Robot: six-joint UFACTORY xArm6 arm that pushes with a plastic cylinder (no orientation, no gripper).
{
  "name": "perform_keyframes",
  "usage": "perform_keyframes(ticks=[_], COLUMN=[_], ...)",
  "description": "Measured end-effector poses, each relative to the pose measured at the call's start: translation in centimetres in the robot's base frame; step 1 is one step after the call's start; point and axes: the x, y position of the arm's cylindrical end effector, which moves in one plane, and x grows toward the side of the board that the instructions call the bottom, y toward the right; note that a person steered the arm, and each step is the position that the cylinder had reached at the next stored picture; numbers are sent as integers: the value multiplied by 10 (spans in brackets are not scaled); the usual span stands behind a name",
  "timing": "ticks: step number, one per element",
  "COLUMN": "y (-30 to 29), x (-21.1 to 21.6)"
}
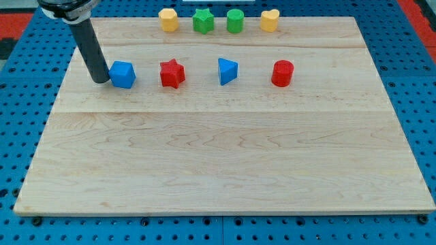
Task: Move your arm to the right side of the board
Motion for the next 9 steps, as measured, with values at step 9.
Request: perform_keyframes(ticks=[9], y=[246], x=[112])
